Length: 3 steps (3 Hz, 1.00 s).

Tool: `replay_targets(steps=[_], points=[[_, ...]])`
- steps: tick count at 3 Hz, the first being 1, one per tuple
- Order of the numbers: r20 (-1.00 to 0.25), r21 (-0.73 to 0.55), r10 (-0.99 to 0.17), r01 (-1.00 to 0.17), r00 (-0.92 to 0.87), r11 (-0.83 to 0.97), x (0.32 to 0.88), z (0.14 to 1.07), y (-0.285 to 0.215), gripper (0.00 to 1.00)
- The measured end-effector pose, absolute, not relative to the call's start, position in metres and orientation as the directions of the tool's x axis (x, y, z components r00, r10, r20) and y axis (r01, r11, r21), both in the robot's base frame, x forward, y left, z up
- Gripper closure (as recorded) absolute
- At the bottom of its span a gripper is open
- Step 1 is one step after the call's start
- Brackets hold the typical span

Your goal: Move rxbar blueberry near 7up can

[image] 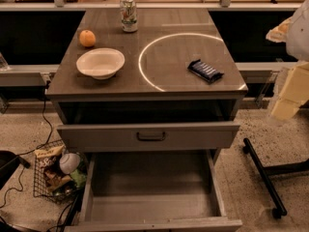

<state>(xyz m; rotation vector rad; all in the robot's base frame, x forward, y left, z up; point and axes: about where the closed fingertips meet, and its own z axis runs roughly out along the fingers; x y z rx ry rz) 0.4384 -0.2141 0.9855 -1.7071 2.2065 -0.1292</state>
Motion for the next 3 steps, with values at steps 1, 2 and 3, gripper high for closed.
replay_targets(steps=[1,2,3], points=[[-0.215,-0.280,-0.953,-0.921,-0.215,0.271,0.438,0.985,-0.214,0.00],[-0.263,-0.323,-0.939,-0.897,-0.222,0.302,0.456,0.982,-0.220,0.00],[-0.403,-0.382,-0.877,-0.822,-0.263,0.423,0.521,0.976,-0.241,0.00]])
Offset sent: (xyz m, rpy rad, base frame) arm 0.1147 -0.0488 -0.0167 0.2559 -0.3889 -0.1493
